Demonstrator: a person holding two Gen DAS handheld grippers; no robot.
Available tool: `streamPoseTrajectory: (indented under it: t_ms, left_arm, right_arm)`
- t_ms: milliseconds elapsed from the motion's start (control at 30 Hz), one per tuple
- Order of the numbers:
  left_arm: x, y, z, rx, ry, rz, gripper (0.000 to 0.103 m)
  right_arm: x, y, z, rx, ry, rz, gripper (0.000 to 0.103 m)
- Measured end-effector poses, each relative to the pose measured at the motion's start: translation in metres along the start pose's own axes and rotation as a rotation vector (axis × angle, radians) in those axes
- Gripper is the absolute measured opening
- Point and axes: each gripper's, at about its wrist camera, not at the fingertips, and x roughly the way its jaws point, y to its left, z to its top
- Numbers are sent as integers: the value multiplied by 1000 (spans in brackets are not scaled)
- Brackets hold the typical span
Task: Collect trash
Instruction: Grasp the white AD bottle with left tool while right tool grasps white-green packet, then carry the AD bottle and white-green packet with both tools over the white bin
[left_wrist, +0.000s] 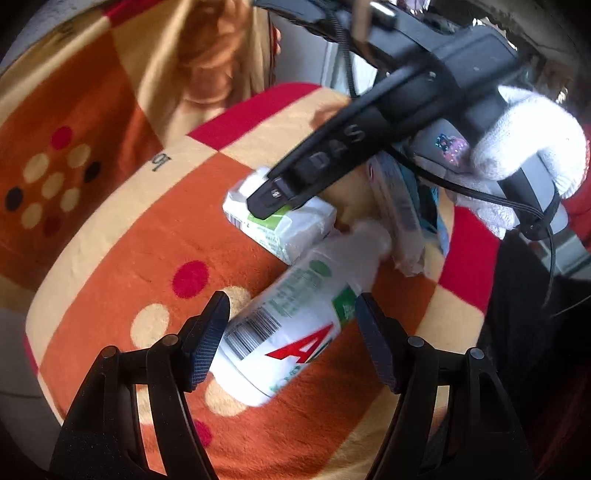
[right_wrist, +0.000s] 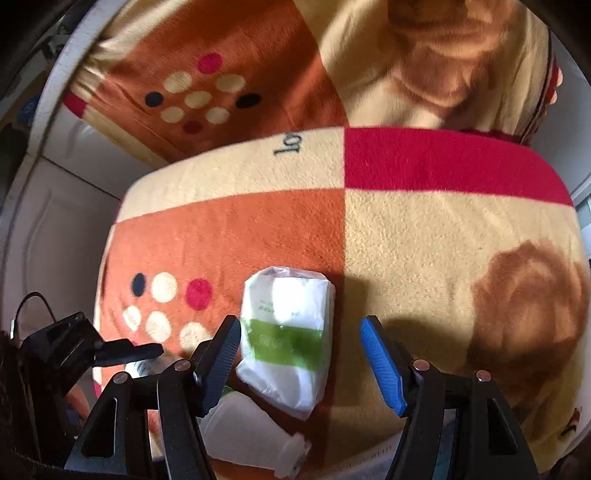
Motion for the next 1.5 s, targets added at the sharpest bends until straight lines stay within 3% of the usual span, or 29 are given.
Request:
streamPoseTrajectory:
  t_ms: [100,133,167,267,533,800,833,900,933,1000,1100,1167,1300,1400,1500]
  left_arm:
    - [7,1,-3,10,17,6,70]
    - [7,2,-4,10,15,6,70]
    - [7,3,-6,4,16,1,69]
    - [5,3,-11,-28,12,-17,64]
    - [-19,2,-39,-154,-23,-57,50]
    - [-50,3,-63,-260,-70,-24,42]
    - [-56,6,-64,-283,-85,-27,39]
    - [-60,8,-66,-303,-93,-13,9]
    - [-59,7,-66,-308,-83,-2,7]
    - [-53,7,-67,-321,-57,2,7]
    - [-47,10,-68,-367,-59,-12,24]
    - [-39,11,-67,-389,-23,9,52]
    - [-33,1,-59,-372,3,5,54]
    - [-19,-8,-52,-336,70,92,54]
    - [-5,-6,-52,-385,94,57,54]
  right_arm:
    - [9,1,2,-1,10,-5,65]
    - [8,3,2,-9,1,-11,58]
    - [7,5,2,-24,-7,-2,37]
    - [2,11,1,-58,-35,9,29]
    - [-48,13,-7,-83,-164,59,25]
    - [-84,12,-24,-82,-249,91,24]
    - [-87,12,-26,-84,-257,95,24]
    - [-95,13,-31,-87,-273,103,24]
    - [-98,13,-32,-87,-275,103,24]
    - [-101,13,-36,-91,-277,98,24]
    - [-104,12,-43,-86,-279,100,24]
    - [-104,10,-47,-85,-277,103,24]
    - [-107,8,-50,-83,-278,99,24]
    - [-109,6,-51,-77,-282,104,24]
    - [-112,5,-53,-80,-289,107,24]
